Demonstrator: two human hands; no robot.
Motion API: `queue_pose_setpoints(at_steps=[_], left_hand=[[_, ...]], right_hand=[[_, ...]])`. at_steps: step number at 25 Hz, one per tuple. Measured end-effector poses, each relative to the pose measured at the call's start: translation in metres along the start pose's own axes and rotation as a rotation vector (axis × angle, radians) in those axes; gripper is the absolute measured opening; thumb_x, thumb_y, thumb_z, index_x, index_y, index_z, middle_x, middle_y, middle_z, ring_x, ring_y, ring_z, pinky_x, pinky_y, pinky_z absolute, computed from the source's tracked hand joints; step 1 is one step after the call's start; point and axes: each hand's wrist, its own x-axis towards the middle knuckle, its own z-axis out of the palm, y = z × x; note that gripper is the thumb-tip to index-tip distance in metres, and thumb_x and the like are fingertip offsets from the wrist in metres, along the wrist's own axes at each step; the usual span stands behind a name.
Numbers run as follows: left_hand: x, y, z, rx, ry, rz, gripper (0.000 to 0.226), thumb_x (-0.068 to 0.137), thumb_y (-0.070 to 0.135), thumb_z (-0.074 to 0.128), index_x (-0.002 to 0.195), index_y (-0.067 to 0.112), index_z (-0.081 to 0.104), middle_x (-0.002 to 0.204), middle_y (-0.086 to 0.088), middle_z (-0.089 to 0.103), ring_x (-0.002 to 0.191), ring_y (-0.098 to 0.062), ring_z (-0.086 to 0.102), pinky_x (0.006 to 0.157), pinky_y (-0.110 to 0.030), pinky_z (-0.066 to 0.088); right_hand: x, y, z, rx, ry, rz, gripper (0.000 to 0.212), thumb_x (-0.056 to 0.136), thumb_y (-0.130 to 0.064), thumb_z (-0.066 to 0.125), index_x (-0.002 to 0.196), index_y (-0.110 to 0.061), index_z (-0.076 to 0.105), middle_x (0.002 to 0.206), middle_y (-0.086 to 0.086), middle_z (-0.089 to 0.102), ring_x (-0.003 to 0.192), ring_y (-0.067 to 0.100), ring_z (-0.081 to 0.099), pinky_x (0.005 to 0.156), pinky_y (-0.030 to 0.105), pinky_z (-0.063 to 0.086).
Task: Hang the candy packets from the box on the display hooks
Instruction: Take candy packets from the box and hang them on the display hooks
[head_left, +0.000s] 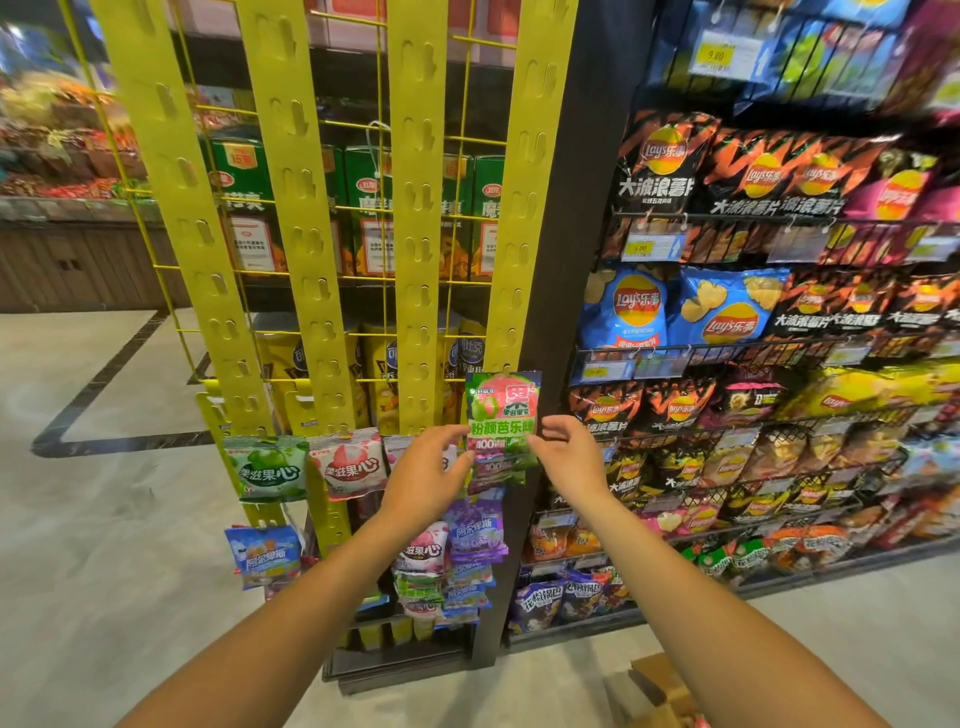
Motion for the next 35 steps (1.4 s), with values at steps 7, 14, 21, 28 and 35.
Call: queue_pose_setpoints(at_steps=[7, 14, 21, 28, 35], left_hand=[[-0.018, 0.015, 0.025, 0.54, -0.022, 0.277, 0.065, 0.102, 0.053, 0.053, 0.16, 0.033, 0.031, 0.172, 0.002, 0.019, 0.161, -0.024, 0.012, 0.127, -0.05, 0.022], [-0.053, 0.075, 0.101, 0.651, -0.112, 0.424, 0.071, 0.101, 0.055, 0.051, 0.164, 0.033, 0.024, 0.174, -0.002, 0.014, 0.162, -0.028, 0.004, 0.128, -0.05, 0.012], [-0.123, 0.168, 0.211, 0.639, -0.25, 0.555, 0.074, 0.096, 0.054, 0.06, 0.16, 0.029, 0.034, 0.169, -0.008, 0.029, 0.159, -0.033, 0.018, 0.127, -0.054, 0.022], [-0.178, 0.257, 0.319, 0.541, -0.379, 0.619, 0.077, 0.099, 0.062, 0.053, 0.164, 0.034, 0.022, 0.174, 0.0, 0.012, 0.161, -0.028, 0.005, 0.129, -0.054, 0.015], [-0.173, 0.315, 0.414, 0.525, -0.508, 0.716, 0.079, 0.102, 0.065, 0.044, 0.166, 0.033, 0.011, 0.175, -0.003, 0.007, 0.162, -0.029, 0.002, 0.13, -0.053, 0.011]], right_hand=[[-0.033, 0.018, -0.047, -0.513, -0.031, -0.213, 0.057, 0.098, -0.039, 0.067, 0.149, -0.024, 0.047, 0.158, -0.001, 0.037, 0.148, 0.023, 0.031, 0.118, 0.043, 0.036], [-0.102, 0.07, -0.148, -0.733, 0.056, -0.178, 0.068, 0.096, -0.045, 0.068, 0.156, -0.027, 0.04, 0.167, 0.0, 0.027, 0.156, 0.024, 0.02, 0.123, 0.049, 0.032], [-0.198, 0.14, -0.282, -0.825, 0.127, -0.017, 0.068, 0.095, -0.046, 0.069, 0.154, -0.03, 0.041, 0.166, 0.001, 0.029, 0.154, 0.026, 0.025, 0.122, 0.049, 0.033], [-0.288, 0.198, -0.404, -0.873, 0.208, 0.161, 0.068, 0.094, -0.047, 0.068, 0.155, -0.031, 0.04, 0.167, 0.001, 0.028, 0.153, 0.027, 0.026, 0.122, 0.049, 0.034], [-0.308, 0.253, -0.483, -0.848, 0.292, 0.297, 0.059, 0.1, -0.048, 0.058, 0.153, -0.028, 0.042, 0.165, 0.004, 0.033, 0.151, 0.028, 0.03, 0.121, 0.046, 0.032]])
